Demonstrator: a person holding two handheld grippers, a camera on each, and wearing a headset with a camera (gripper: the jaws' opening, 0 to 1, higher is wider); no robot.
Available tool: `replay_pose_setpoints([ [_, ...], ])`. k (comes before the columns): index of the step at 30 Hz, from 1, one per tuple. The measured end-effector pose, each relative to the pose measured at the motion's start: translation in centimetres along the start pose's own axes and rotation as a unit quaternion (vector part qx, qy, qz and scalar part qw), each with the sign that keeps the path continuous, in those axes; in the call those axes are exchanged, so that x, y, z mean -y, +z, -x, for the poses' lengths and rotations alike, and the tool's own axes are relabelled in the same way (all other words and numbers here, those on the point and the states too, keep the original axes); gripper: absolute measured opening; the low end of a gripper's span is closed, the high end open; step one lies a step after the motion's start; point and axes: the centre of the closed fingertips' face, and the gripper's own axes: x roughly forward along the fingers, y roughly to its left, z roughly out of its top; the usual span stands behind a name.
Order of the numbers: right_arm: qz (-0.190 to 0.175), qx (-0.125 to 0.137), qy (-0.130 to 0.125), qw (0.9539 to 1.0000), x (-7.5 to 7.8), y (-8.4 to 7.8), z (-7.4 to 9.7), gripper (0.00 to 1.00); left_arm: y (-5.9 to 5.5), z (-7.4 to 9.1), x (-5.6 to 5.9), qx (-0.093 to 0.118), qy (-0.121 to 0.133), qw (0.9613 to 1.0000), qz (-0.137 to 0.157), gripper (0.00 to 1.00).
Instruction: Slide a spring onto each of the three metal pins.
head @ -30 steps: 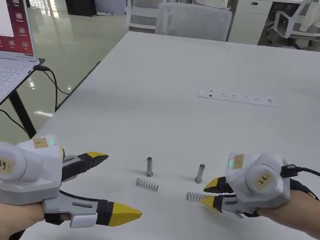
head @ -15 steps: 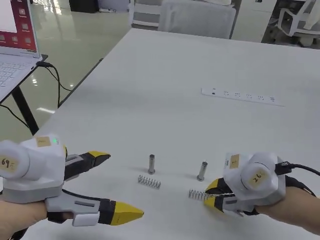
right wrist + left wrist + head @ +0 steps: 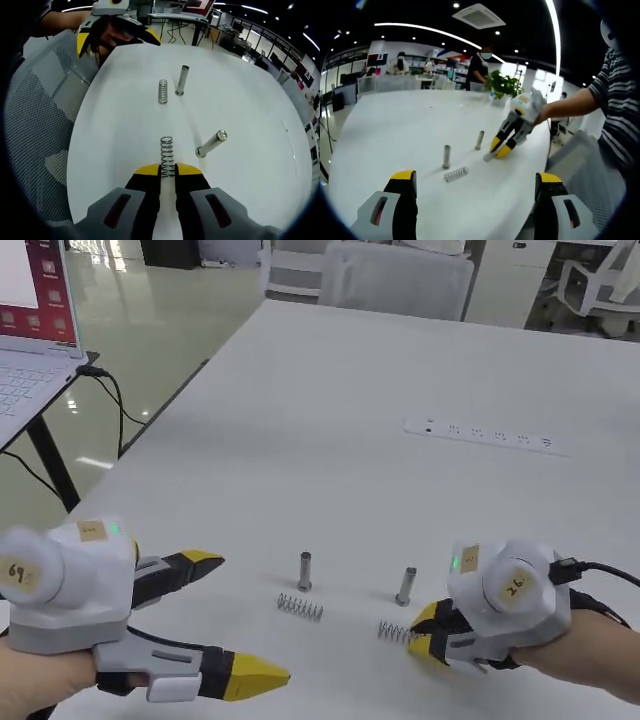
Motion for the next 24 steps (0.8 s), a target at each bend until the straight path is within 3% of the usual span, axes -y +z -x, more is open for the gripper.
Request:
replay_pose_setpoints([
  [10,-0.003,0.011,-0.005,0.9999,-0.5,-0.2,0.3,0.07,0.6,-0.1,0.3,-0.002,-0.008,0.9999,-0.006,0.95],
  [24,0.012,0.024,-0.022,0.9994,-0.3,0.6,3.7,0.07,0.8,-1.4,1.8,-0.015,-0.042,0.9988,-0.019,0.92],
])
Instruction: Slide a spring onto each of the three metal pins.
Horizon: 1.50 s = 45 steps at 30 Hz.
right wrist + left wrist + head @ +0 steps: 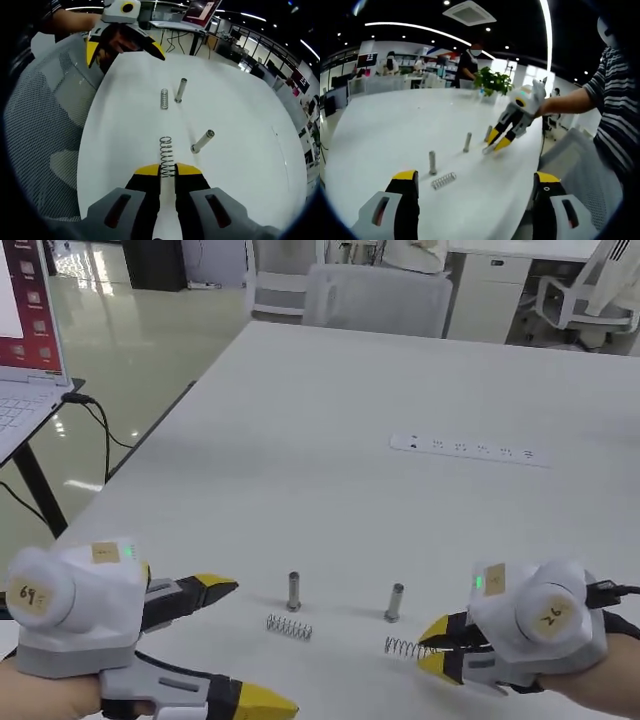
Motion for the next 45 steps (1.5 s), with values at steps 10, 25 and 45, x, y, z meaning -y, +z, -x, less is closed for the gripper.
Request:
replay_pose_setpoints([
  [10,0.008,0.011,0.006,0.9999,-1.1,1.4,1.7,0.07,0.4,-1.2,1.3,-0.011,-0.025,0.9994,-0.021,0.88],
  [25,0.021,0.021,0.022,0.9993,-2.9,2.7,2.3,0.07,1.8,-4.9,3.3,-0.007,-0.073,0.9965,-0.04,0.64],
  [45,0.028,0.036,0.024,0.9987,-3.6,3.6,3.1,0.07,1.3,-7.9,6.4,-0.018,-0.125,0.9901,-0.062,0.33],
])
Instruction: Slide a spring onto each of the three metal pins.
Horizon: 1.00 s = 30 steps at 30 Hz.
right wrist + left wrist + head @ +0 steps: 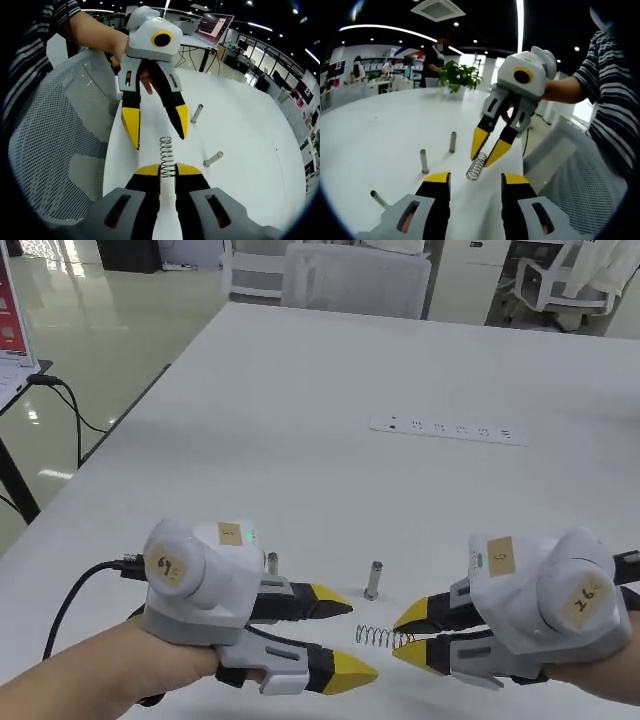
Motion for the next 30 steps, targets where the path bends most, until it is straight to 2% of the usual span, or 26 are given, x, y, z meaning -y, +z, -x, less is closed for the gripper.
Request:
replay_pose_setpoints([
  [6,0.006,0.003,0.004,1.0,-0.4,0.3,0.0,0.07,0.3,-0.4,-0.1,0.001,-0.007,1.0,-0.002,0.24],
  [17,0.006,0.01,-0.001,0.9999,-0.1,0.8,0.4,0.07,0.8,-1.0,0.2,0.004,-0.02,0.9998,-0.009,0.2],
  [23,0.006,0.012,-0.003,0.9999,0.1,0.8,0.5,0.07,0.8,-1.1,0.4,0.002,-0.028,0.9995,-0.016,0.12],
  [30,0.01,0.013,0.001,0.9999,0.0,0.9,0.5,0.07,1.0,-0.9,0.2,0.007,-0.023,0.9996,-0.017,0.07],
])
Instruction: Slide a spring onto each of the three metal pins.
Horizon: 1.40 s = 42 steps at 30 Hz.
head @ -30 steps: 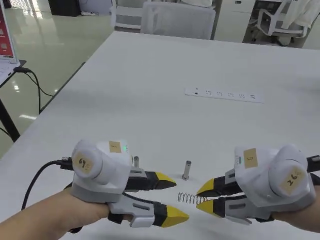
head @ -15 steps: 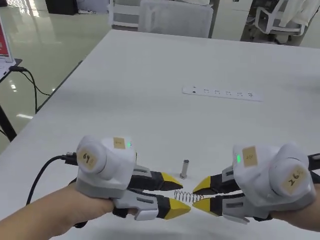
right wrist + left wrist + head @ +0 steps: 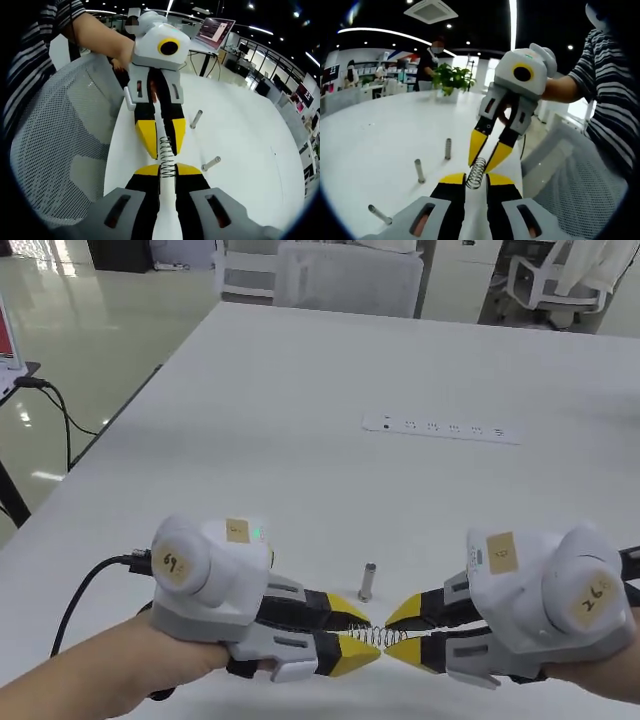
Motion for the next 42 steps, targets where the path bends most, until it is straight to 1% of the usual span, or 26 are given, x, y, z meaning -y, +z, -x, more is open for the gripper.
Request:
replay_pose_setpoints([
  [2,0.003,-0.001,0.001,1.0,-0.1,0.0,0.0,0.07,0.0,0.1,0.0,0.001,0.001,1.0,0.0,0.05],
  [8,0.004,-0.001,0.004,1.0,-0.1,0.1,0.0,0.07,0.0,0.1,0.1,0.002,-0.001,1.0,-0.002,0.05],
  [11,0.006,-0.001,0.004,1.0,-0.1,0.0,0.0,0.07,0.1,0.1,0.3,0.002,-0.01,0.9999,-0.006,0.03],
  [12,0.008,-0.003,0.005,1.0,-0.1,-0.1,0.0,0.07,0.1,0.1,0.5,0.001,-0.015,0.9999,-0.003,0.03],
  [14,0.009,-0.001,0.007,0.9999,-0.3,-0.1,0.1,0.07,0.0,0.1,0.6,0.0,-0.017,0.9998,-0.008,0.03],
  [17,0.009,0.003,0.01,0.9999,-0.5,0.0,0.1,0.07,0.0,0.1,0.7,0.0,-0.022,0.9997,-0.005,0.03],
  [22,0.001,0.018,0.011,0.9998,-0.6,0.0,0.4,0.09,0.0,0.3,1.0,-0.002,-0.029,0.9996,-0.005,0.03],
  [24,-0.002,0.018,0.012,0.9998,-0.7,-0.3,0.6,0.12,-0.1,0.4,1.0,-0.005,-0.028,0.9996,-0.006,0.03],
  [25,-0.005,0.021,0.008,0.9997,-0.7,-0.5,0.7,0.12,-0.2,0.6,1.0,-0.006,-0.029,0.9996,-0.005,0.03],
  [29,-0.007,0.017,0.009,0.9998,-0.9,-0.9,0.7,0.11,-0.2,0.6,1.1,-0.008,-0.031,0.9995,-0.006,0.03],
  [32,-0.008,0.02,0.014,0.9997,-1.1,-0.9,0.7,0.11,0.0,0.5,1.3,-0.006,-0.033,0.9994,-0.005,0.03],
  [35,-0.002,0.023,0.018,0.9996,-1.4,-0.7,0.5,0.11,0.0,0.5,1.4,-0.008,-0.035,0.9993,-0.005,0.03],
  [39,0.004,0.016,0.022,0.9996,-1.4,-0.8,0.4,0.08,-0.2,0.4,1.7,-0.014,-0.04,0.9991,-0.006,0.03],
  [42,0.014,0.018,0.023,0.9995,-1.6,-0.7,0.4,0.08,-0.3,0.5,1.7,-0.013,-0.039,0.9992,-0.004,0.03],
])
